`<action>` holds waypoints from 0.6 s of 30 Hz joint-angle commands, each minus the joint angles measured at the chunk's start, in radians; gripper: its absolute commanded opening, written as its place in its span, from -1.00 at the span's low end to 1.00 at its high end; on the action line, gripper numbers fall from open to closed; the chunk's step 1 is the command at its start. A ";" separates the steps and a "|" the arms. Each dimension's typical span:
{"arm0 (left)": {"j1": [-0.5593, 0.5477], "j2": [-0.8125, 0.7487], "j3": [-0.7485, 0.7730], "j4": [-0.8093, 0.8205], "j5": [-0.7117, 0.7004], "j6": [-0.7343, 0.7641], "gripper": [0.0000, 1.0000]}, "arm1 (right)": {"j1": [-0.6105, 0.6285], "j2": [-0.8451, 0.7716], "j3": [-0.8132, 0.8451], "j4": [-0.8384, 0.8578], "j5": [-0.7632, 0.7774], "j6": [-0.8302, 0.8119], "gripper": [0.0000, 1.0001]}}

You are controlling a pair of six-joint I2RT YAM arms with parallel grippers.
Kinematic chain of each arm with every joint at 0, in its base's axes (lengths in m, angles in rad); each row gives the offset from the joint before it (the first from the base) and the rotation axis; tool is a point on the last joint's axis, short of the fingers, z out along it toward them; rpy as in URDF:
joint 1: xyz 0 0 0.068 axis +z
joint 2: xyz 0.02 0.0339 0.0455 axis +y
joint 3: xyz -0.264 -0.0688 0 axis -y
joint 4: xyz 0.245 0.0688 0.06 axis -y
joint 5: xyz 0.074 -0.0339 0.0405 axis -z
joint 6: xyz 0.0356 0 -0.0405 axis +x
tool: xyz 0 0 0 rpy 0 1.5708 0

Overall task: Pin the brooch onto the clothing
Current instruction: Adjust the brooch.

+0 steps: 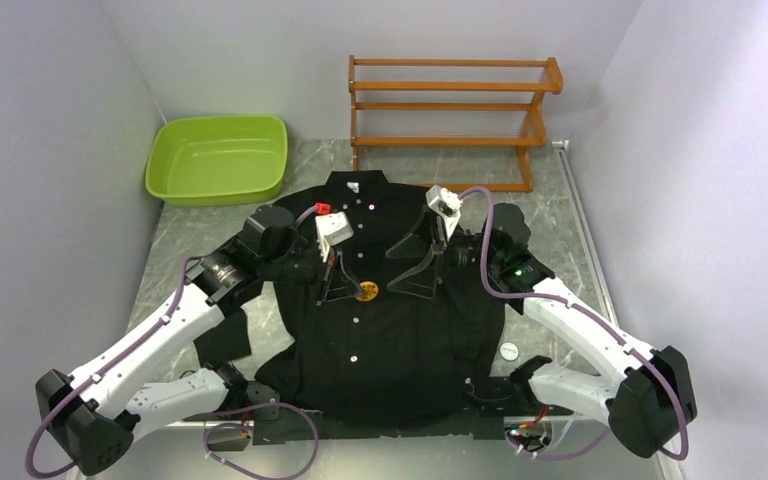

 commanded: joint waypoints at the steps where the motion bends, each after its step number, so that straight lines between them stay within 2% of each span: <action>1: -0.003 -0.003 0.028 0.088 0.048 -0.044 -0.95 | -0.005 -0.010 0.037 -0.044 0.013 0.007 0.73; 7: -0.003 -0.009 -0.030 0.209 0.048 -0.116 -0.95 | -0.003 0.037 0.036 -0.004 -0.029 0.071 0.43; 13: -0.002 0.015 -0.053 0.267 0.058 -0.163 -0.95 | -0.002 0.055 0.062 -0.061 -0.024 0.038 0.18; 18: -0.002 0.021 -0.069 0.315 0.072 -0.186 -0.95 | 0.003 0.076 0.085 -0.107 -0.016 0.011 0.11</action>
